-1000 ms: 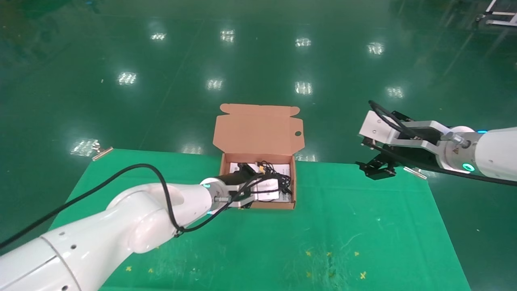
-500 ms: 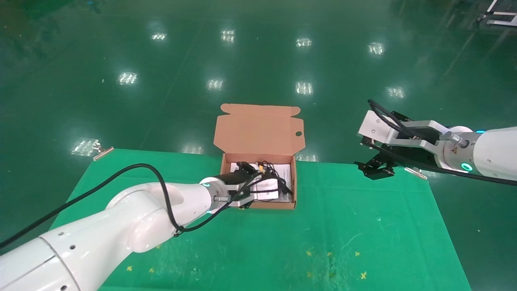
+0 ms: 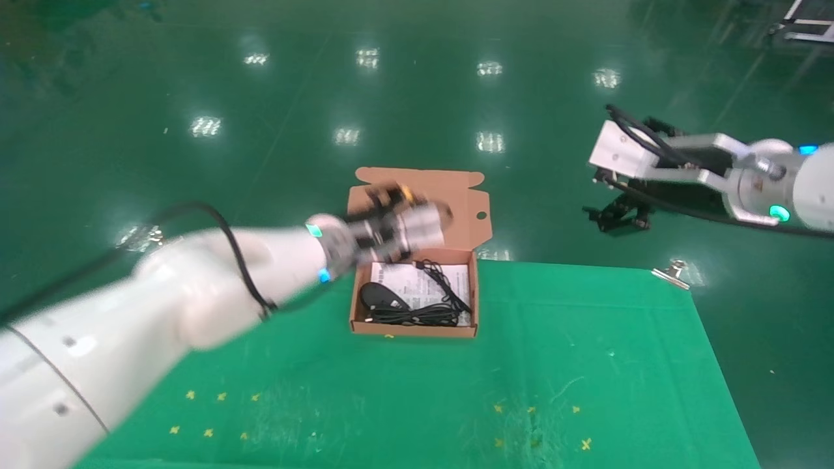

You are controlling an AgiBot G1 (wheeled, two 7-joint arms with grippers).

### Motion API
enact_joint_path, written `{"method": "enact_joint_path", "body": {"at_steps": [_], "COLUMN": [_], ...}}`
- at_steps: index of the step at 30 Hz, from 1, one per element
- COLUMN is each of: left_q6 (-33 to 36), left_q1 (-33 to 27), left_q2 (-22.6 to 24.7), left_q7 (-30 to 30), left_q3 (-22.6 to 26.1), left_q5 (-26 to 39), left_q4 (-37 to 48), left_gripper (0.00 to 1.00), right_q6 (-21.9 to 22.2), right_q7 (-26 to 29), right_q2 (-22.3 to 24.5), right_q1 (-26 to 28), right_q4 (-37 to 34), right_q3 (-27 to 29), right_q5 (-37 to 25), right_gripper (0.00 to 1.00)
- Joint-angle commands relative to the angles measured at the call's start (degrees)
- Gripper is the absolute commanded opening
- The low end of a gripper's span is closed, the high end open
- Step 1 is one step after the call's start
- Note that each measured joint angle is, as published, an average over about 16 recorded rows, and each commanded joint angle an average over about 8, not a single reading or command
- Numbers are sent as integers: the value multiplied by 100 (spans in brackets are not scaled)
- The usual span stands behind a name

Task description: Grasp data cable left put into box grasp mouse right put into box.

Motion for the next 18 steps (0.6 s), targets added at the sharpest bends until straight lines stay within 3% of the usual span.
{"method": "enact_joint_path", "body": {"at_steps": [1,8,18], "left_q6": [-82,224,1449], "left_q1": [-210,-276,322], "left_q2": [-20,-179,-991], "left_q7": [-99,-54,460], "left_q3": [-98,-444,-1440], "left_q5": [34,-389,-2033], "left_q4": [30,34,-508], "left_gripper": [100,100,100], "right_q6": [-70,-597,-1412], "right_q7": [-109,-514,-1278], "right_q2": [-16,-39,93], "right_q1": [172,123,-949], "right_q4": [4,42,-29], "right_q3": [26,311,1693], "right_q5": [-42,265,1612], "right_gripper": [100,100,100]}}
